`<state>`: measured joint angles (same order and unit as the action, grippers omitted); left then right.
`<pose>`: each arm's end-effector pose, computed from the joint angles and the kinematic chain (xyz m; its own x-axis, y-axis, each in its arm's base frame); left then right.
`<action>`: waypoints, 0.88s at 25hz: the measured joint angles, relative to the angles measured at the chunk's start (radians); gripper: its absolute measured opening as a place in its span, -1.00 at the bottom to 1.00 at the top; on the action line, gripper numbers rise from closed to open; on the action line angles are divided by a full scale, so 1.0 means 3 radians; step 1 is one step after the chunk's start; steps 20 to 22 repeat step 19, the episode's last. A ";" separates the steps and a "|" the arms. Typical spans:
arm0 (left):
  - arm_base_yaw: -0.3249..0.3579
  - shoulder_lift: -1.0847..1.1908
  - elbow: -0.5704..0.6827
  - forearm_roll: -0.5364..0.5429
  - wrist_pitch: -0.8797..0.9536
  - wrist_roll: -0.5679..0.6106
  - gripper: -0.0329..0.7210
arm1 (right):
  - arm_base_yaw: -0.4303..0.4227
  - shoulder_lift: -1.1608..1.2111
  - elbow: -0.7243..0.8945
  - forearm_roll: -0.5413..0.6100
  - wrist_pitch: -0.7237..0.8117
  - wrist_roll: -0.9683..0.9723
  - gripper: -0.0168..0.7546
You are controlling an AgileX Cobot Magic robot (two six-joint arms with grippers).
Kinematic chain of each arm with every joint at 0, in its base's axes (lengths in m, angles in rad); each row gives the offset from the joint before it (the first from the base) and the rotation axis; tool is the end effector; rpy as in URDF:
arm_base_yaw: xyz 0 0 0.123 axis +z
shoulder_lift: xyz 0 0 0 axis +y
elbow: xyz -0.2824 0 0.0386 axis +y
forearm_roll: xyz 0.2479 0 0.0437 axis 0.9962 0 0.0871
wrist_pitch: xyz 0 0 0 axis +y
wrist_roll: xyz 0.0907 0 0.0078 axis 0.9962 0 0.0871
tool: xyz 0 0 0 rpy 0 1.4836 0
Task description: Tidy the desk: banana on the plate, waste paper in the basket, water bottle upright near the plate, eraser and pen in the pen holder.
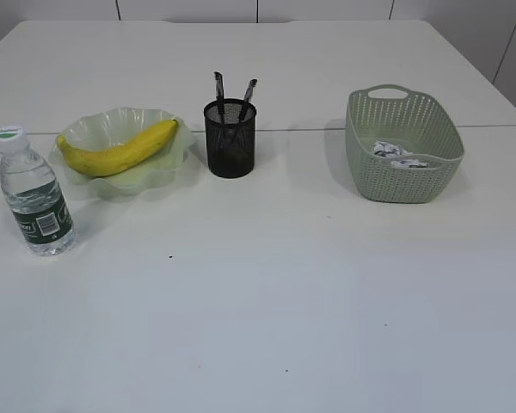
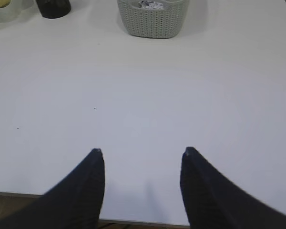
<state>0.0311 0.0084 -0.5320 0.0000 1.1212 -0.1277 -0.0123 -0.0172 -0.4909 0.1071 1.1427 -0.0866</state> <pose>-0.0099 -0.0003 0.2812 -0.4804 -0.1424 -0.8654 -0.0930 0.9894 -0.1111 -0.0102 0.0090 0.2684 -0.5151 -0.0355 -0.8564 -0.0926 0.9956 0.0145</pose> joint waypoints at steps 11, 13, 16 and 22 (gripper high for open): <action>0.0065 0.0000 0.0000 0.0000 0.0000 0.0000 0.30 | -0.0080 0.0000 0.0000 0.0005 -0.0001 0.0000 0.05; 0.0065 0.0000 0.0000 -0.0019 0.0000 0.0000 0.30 | -0.0085 0.0000 0.0000 0.0005 -0.0001 0.0000 0.05; 0.0065 0.0000 0.0000 -0.0079 0.0000 0.0000 0.29 | -0.0085 0.0000 0.0000 0.0005 -0.0001 0.0000 0.05; 0.0065 0.0000 0.0000 -0.0093 0.0000 0.0000 0.29 | -0.0085 0.0000 0.0000 0.0005 -0.0001 0.0000 0.05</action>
